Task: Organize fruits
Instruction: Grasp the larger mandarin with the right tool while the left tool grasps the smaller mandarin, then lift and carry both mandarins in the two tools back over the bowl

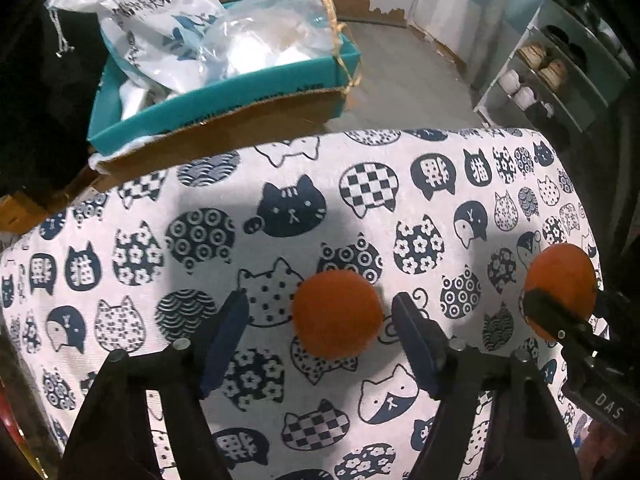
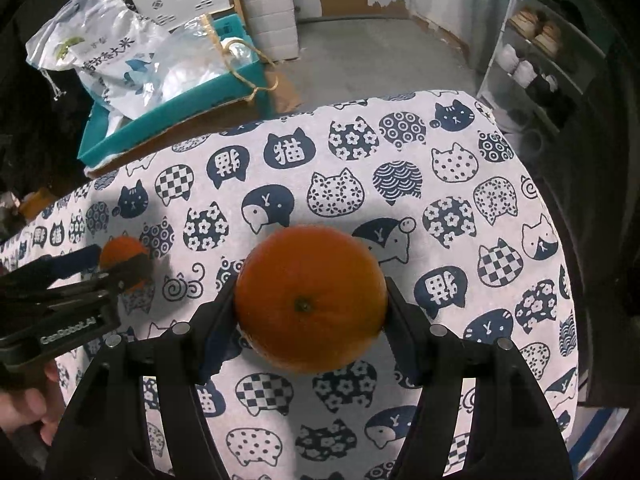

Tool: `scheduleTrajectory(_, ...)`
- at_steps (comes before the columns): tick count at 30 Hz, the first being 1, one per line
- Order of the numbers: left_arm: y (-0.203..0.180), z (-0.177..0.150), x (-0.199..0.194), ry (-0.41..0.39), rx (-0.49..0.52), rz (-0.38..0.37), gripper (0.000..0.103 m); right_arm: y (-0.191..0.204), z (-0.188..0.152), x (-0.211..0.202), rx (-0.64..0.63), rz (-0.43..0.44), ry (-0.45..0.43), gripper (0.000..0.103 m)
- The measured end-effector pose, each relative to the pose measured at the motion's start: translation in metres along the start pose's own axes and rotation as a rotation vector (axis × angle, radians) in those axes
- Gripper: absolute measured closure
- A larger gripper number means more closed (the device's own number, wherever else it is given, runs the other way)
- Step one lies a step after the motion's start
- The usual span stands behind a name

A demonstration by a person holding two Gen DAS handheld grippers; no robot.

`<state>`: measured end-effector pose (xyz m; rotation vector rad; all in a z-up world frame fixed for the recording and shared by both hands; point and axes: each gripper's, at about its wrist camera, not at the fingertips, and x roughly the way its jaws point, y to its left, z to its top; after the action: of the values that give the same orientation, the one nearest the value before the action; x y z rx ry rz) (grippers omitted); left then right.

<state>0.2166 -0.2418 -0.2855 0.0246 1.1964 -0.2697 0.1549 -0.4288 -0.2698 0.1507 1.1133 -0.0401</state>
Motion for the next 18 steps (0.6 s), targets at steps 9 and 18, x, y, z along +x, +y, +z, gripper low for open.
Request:
scheduleTrajectory(9,-0.002,-0.005,-0.002,-0.004,0.014,-0.010,0.060,0.006,0.000,-0.002,-0.027,-0.017,-0.011,0.035)
scheduleTrajectory(18,0.009,-0.008,-0.028,-0.056,-0.019,0.014,0.060,0.016,0.003,-0.022,-0.066,-0.043,-0.056,0.036)
